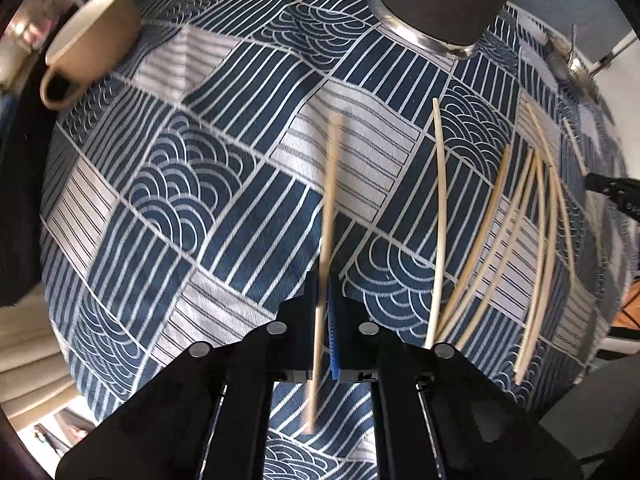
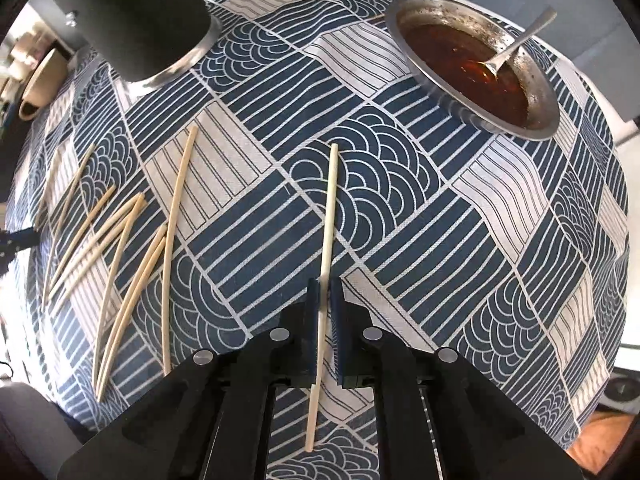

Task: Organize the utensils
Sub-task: 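Lift the left gripper's chopstick toward the black holder while the right gripper carries its chopstick alongside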

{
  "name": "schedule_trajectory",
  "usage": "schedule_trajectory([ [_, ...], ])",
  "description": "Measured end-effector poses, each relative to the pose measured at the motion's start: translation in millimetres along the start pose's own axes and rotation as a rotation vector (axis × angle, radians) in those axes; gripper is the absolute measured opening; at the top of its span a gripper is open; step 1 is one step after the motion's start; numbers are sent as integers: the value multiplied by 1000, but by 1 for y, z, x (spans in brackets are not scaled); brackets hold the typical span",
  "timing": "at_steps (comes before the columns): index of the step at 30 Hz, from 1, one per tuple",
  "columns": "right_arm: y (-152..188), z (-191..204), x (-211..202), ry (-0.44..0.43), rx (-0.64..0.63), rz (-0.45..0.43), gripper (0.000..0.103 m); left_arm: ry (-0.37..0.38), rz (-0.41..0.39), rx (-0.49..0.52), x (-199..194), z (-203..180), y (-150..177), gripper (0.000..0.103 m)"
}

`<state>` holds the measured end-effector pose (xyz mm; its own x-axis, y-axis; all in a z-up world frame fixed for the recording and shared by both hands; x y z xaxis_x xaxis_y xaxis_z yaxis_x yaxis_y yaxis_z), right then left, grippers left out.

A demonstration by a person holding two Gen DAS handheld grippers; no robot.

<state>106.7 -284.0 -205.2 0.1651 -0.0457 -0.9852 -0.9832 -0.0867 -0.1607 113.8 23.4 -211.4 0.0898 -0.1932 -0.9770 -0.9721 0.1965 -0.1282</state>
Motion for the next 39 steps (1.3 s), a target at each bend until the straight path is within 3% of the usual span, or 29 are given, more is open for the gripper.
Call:
schedule_trajectory([
  [4,2,-6,-1,-53,69,-2,6,27,15,-55,-4,14,15,4],
  [8,1,-29,-18,-98,91,-45,5,-19,14,-40,-19,14,30,4],
  [11,4,-30,-30,-162,98,-57,4,-17,-11,-51,-38,15,43,4],
  [18,9,-16,-62,-222,85,-115,4,2,-99,-29,-95,1,57,4],
  [23,-1,-1,-85,-230,53,-212,4,-20,-145,-6,-101,-20,19,5],
  [39,-50,19,-185,-302,-2,-530,4,-12,-304,109,-159,-78,-40,5],
])
Point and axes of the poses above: each gripper's, at about its wrist camera, not at the fingertips, and x roughly the way its jaws point, z to its left, y to its underside, the point moved 6 cm from there along x, roughly the way its jaws point, and after that the axes turned 4 degrees about y, right-handed, at the moved point
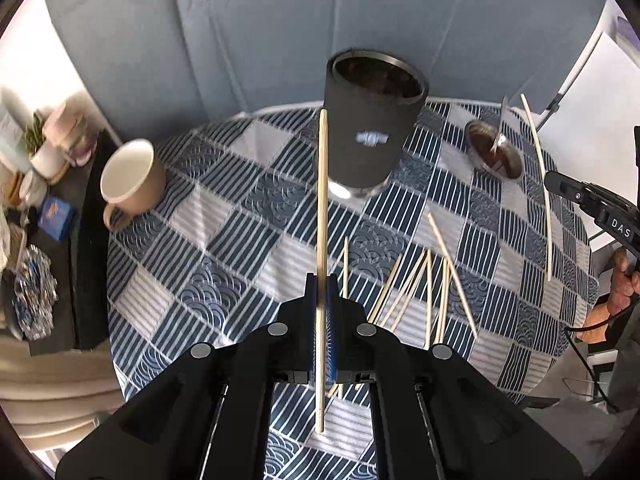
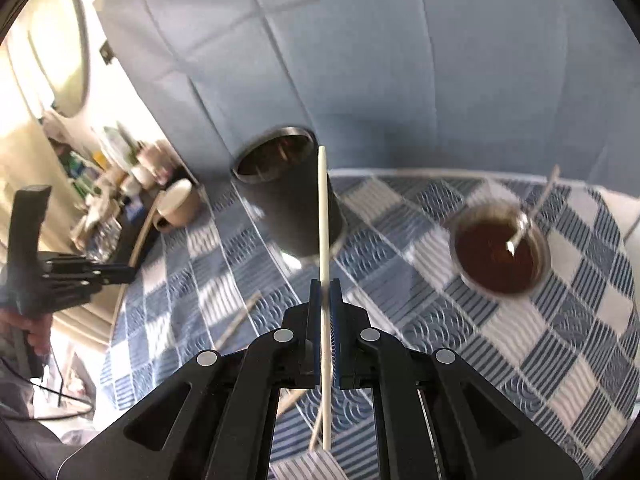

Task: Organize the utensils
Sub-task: 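Lift the left gripper's chopstick toward the black holder while the right gripper carries its chopstick alongside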

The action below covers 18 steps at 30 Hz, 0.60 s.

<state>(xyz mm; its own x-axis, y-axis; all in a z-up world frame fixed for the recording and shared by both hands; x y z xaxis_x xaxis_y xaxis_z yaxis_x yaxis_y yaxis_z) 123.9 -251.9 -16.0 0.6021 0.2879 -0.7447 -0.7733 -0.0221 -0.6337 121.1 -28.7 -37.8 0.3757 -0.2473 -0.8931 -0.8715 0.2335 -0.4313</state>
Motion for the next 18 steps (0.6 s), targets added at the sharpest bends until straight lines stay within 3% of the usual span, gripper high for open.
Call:
schedule_trajectory([
  [9,-56,28,-7,-40,-75,-92,4,-3,-135,41,-33,-10,-60,5],
  [18,-111,51,1,-88,-115,-130,4,34,-234,68,-46,-17,-119,5],
])
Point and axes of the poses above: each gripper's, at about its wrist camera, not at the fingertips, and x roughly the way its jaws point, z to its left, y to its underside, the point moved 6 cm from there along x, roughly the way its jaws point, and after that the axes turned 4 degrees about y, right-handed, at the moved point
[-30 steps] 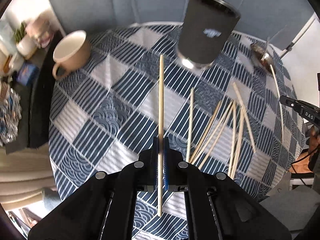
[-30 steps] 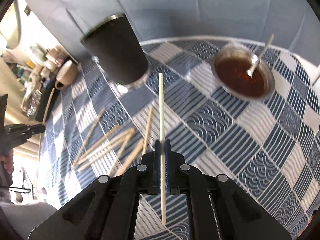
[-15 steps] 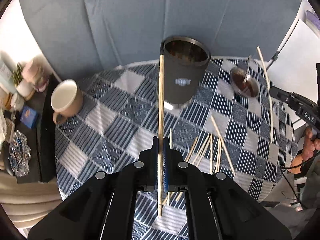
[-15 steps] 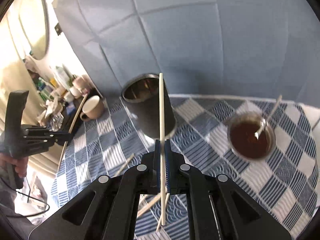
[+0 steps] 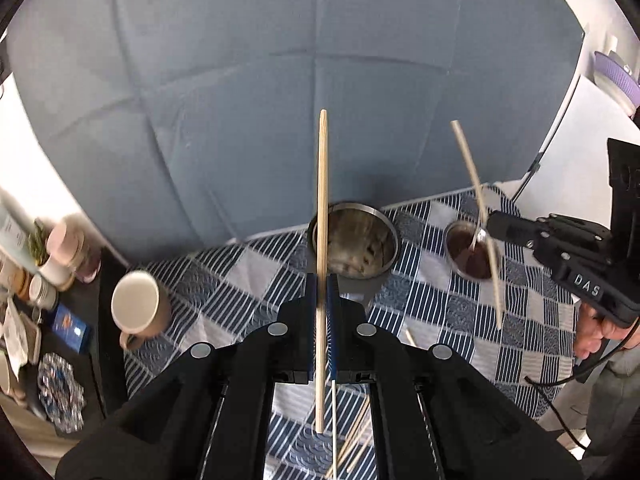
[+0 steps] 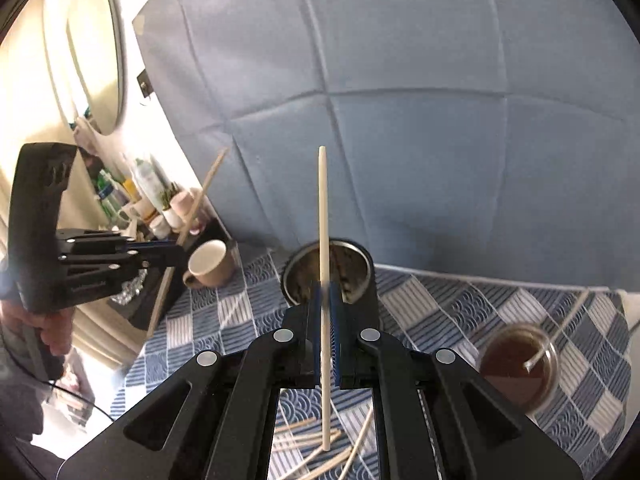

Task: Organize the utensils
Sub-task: 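Lift the left gripper's chopstick toward the black holder while the right gripper carries its chopstick alongside, then open the left gripper over the holder rim while the right gripper releases its chopstick inside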

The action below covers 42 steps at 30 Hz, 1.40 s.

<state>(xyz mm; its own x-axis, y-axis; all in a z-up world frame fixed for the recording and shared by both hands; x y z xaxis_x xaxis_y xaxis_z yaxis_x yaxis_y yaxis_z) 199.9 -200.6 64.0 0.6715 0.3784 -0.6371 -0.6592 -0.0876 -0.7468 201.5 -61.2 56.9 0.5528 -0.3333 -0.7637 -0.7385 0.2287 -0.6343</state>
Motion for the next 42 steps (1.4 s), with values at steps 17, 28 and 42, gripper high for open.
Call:
schedule_trajectory([
  [17,-69,-12,67,-103,55,-68,4,113,-23,-20,69,7,-70,5],
  [28,-72,-12,111,-136,36,-86,5,198,-15,-26,109,6,-75,5],
  [42,-30,-25,135,-136,80,-86,6,311,-165,-30,118,7,-41,5],
])
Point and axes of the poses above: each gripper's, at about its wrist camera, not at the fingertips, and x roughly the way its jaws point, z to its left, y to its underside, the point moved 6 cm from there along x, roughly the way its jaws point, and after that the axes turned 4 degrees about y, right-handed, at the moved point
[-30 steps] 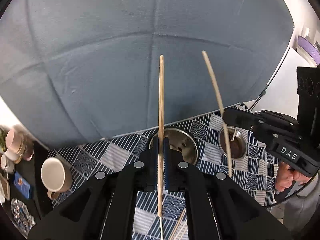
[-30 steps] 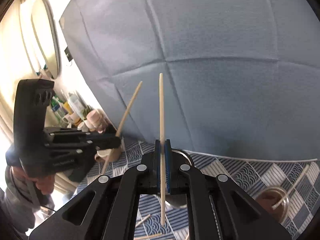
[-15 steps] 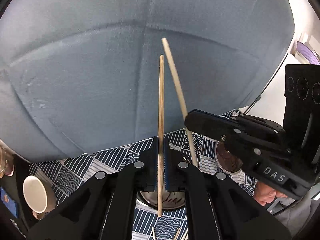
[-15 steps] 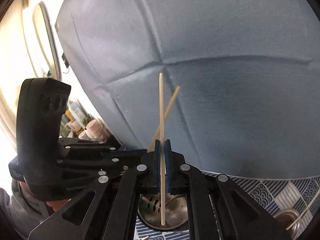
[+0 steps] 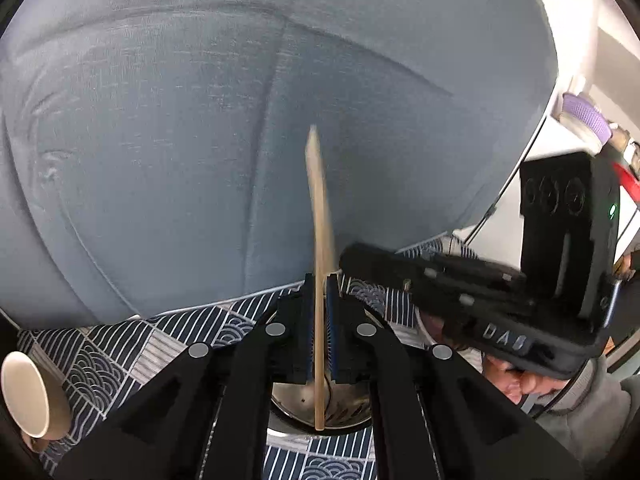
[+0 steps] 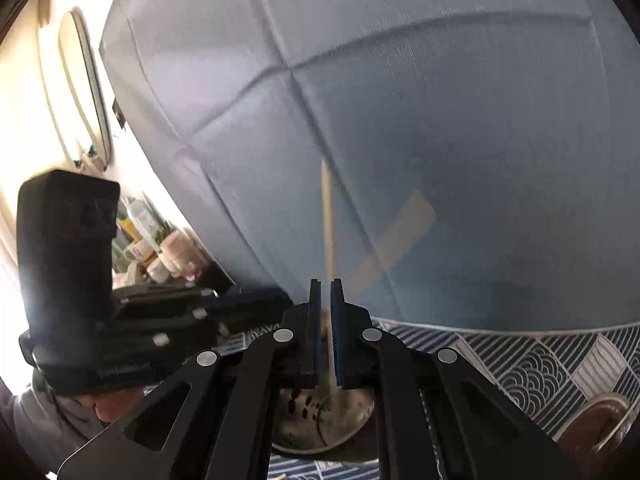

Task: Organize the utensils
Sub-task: 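Open the left gripper over the holder rim while the right gripper releases its chopstick inside, then move both open grippers back down to the remaining chopsticks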

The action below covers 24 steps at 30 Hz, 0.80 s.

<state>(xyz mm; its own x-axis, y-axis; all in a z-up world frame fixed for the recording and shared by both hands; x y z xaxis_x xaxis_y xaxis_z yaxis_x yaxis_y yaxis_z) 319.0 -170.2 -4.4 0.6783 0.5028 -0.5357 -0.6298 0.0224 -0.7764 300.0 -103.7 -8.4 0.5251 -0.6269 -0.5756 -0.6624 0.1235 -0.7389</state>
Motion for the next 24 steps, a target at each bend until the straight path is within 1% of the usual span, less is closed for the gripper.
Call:
schedule_trajectory([
  [3,7,-1,-1,5,10,18,6,-18,18,-28,10,9,-3,5],
  [4,9,-2,-1,11,10,25,7,-21,19,-32,10,11,-3,5],
  [7,15,0,-7,18,4,36,8,-10,9,-40,4,10,-3,5],
  [8,16,1,-10,20,4,39,9,-4,7,-39,1,9,-2,6],
  [9,17,0,-12,28,6,41,10,-4,10,-40,-2,9,0,13],
  [10,18,-2,-17,33,15,36,14,-7,14,-44,-5,10,3,16],
  [11,19,-7,-25,29,31,28,27,-10,17,-47,-8,11,5,16],
  [12,19,-8,-29,30,43,21,36,-12,20,-49,-10,12,8,17],
  [13,19,-10,-34,31,53,11,50,-19,26,-52,-14,13,11,19],
  [14,20,-10,-39,33,58,-1,51,-29,28,-58,-18,15,15,21],
  [16,21,-9,-45,37,57,0,53,-37,32,-70,-27,18,19,40],
  [17,22,-7,-47,42,53,5,56,-41,31,-77,-32,19,22,44],
  [18,24,-6,-49,52,49,8,58,-48,31,-82,-38,20,26,51],
  [21,28,-3,-57,66,42,15,62,-80,36,-78,-49,22,34,59],
  [22,29,-2,-58,72,42,17,63,-90,41,-79,-53,22,38,65],
  [23,30,-1,-60,75,41,19,64,-100,43,-85,-57,23,41,68],
  [24,32,0,-63,80,40,24,67,-106,42,-89,-61,24,45,70],
])
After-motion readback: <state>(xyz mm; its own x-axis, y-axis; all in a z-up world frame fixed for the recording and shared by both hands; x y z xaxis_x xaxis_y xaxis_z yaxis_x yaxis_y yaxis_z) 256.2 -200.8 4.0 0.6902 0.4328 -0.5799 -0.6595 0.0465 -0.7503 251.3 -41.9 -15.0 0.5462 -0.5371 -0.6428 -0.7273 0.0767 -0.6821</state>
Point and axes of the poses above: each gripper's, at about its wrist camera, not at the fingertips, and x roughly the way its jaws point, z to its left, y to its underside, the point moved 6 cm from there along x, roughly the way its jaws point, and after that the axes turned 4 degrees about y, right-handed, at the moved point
